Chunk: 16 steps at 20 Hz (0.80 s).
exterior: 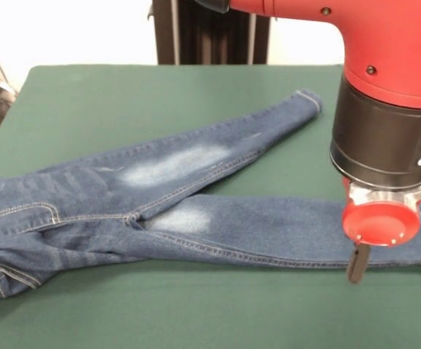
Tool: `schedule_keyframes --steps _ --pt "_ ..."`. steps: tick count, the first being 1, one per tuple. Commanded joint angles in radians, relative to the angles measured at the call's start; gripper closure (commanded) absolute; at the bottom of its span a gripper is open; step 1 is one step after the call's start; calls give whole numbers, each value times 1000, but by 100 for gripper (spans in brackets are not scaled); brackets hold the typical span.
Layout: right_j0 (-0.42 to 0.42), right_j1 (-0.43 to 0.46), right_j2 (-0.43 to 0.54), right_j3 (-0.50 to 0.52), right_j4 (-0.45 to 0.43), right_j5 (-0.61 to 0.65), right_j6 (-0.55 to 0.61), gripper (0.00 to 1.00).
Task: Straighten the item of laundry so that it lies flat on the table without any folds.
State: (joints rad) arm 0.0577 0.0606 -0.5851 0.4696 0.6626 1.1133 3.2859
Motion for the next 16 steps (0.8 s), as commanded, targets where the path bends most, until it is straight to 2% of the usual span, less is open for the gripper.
schedule_keyframes --steps 1,16 --pt "40 22 154 218 16 -30 126 0" --pt "38 92 144 187 -30 -125 117 0"
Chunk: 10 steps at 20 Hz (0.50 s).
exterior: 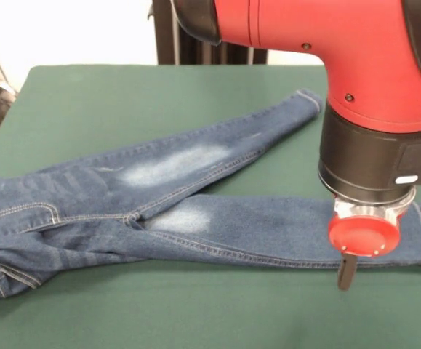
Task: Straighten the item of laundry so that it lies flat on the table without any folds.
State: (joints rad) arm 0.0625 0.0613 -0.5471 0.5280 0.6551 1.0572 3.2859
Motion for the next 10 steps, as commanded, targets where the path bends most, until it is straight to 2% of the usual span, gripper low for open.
schedule_keyframes --steps 1,10 --pt "34 98 100 121 -25 -70 121 0" --pt "27 113 103 105 -18 -61 125 0"
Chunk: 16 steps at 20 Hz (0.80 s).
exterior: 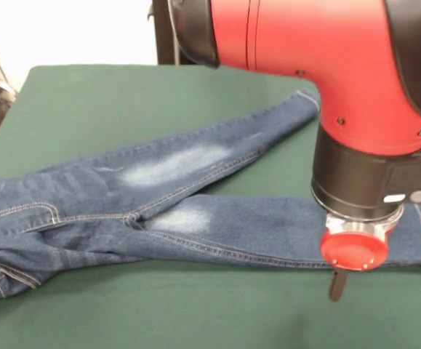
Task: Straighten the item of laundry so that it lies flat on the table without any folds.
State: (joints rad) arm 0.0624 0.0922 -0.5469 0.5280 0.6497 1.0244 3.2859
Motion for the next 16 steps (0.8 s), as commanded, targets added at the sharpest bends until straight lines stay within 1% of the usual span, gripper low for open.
schedule_keyframes --steps 1,8,16 --pt "27 89 99 96 -11 -22 130 0" --pt "25 117 108 84 -1 -41 127 0" --pt "26 135 95 61 7 -28 137 0"
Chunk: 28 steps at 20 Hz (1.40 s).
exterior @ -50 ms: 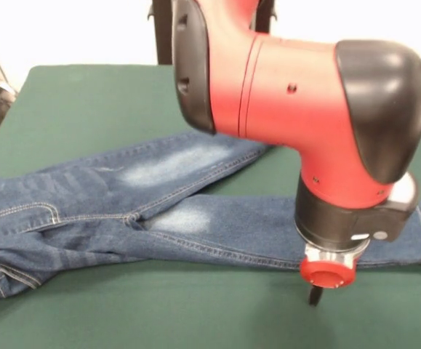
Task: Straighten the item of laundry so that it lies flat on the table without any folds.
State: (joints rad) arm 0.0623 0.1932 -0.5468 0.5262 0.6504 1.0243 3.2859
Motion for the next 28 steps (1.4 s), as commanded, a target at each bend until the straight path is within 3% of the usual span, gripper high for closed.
schedule_keyframes --steps 1,11,12,24,28 --pt "27 36 93 61 7 -26 139 0" --pt "27 34 76 54 -2 1 140 0" --pt "27 35 73 51 -3 6 140 100" --pt "25 35 77 52 2 9 144 100" --pt "26 25 81 86 -16 -42 120 100"
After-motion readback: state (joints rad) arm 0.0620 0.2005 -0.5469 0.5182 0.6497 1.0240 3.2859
